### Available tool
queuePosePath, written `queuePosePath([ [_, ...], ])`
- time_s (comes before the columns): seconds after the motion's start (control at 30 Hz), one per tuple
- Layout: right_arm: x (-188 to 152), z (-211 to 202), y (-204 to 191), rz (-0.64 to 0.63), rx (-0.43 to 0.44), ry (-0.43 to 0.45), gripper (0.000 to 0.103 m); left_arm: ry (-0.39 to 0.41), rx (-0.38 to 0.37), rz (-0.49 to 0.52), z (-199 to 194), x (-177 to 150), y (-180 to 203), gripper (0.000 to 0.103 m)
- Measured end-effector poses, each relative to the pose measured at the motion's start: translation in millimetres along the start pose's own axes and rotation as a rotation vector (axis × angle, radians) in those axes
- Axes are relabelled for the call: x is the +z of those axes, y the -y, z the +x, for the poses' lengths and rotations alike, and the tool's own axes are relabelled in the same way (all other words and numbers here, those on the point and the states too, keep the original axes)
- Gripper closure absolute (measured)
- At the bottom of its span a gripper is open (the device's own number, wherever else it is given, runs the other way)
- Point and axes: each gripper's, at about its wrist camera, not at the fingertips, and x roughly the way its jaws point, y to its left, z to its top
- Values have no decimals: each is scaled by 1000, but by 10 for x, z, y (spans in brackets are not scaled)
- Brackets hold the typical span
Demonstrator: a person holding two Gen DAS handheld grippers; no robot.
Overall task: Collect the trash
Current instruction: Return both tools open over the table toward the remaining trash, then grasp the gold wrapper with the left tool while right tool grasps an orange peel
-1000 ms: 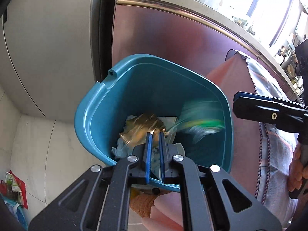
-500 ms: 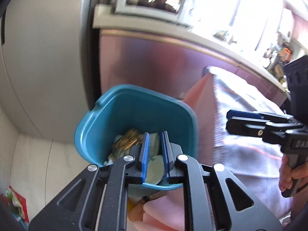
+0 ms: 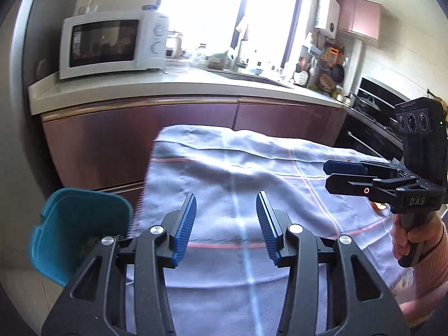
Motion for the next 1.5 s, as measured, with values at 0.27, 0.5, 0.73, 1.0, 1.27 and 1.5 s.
queuePosePath([
  [0.27,-414,-851,908,188,-239,89,47,-88,-160,120,596,109,1068,58],
  [0.5,-842,-1408,1636,366,-422,144,47,-181,-235,198,1226,184,1735,58],
  [0.73,-1142,-1525,2146,513,-457,147,47,-247,-270,234,1751,290,2215,58],
  [1.0,-1294,-1378,2387,587,-390,124,47,-293,-231,274,2208,398,2539,58],
  [1.27,-1355,-1318,2492,638,-334,123,52,-409,-278,250,2666,368,2682,58],
  [1.5,-1385,-1274,2513,658,-308,114,62,-459,-302,222,2900,325,2763,58],
])
